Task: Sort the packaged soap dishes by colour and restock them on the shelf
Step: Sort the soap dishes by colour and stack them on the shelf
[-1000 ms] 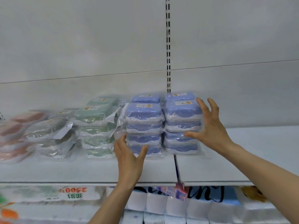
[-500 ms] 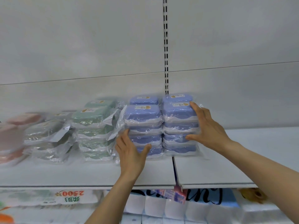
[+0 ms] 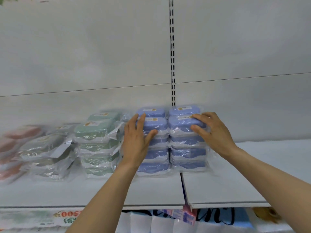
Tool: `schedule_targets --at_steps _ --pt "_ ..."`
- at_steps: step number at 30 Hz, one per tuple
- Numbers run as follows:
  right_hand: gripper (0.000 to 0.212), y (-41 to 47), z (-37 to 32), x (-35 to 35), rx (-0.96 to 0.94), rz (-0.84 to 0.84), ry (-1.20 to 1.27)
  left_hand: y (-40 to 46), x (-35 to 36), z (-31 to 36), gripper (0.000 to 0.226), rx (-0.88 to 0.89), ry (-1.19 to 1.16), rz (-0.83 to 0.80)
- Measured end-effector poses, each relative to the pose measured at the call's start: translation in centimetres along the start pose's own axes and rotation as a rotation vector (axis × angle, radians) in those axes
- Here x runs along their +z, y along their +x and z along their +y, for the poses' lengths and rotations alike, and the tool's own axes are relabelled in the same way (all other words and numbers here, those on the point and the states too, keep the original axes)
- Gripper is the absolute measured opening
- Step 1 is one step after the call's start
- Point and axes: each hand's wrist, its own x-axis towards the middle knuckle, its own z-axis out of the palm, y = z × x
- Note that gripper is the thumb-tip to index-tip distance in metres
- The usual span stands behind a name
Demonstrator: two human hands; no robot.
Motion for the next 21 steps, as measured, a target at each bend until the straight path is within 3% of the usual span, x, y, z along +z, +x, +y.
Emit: schedule_targets --at_steps 3,5,7,10,13,16,21 --pt "0.054 0.2 0.1 -0.4 0.082 -0.003 0.122 0.2 -0.3 -0.3 0.078 -0.007 -0.113 0.041" --pt "0.085 0.6 0.0 -1.1 0.195 -0.043 0.290 0.9 -1.1 -0.6 0.096 -0.067 -0.220 0.035" --pt "0.112 1.6 0.2 -1.7 0.297 -0.156 0.406 2.4 -2.2 -0.8 0.115 -0.142 -0.280 -0.059" --pt "0.136 3.5 1.1 -2.2 0.363 -0.353 0.482 4.7 -3.2 -0.9 0.131 -0.205 -0.338 -0.269" --pt "0.138 4.7 1.4 -1.7 0.414 -0.503 0.612 5.6 -3.1 -1.3 0.125 -0.249 -0.407 -0.406" --pt "0.126 5.0 1.6 -1.0 0.416 -0.520 0.622 5.4 -2.5 -1.9 0.122 -0.266 -0.425 -0.399" --pt "0.131 4.9 1.4 -1.5 0.376 -0.526 0.554 5.2 -2.9 -1.5 0.124 -0.240 -0.410 -0.387"
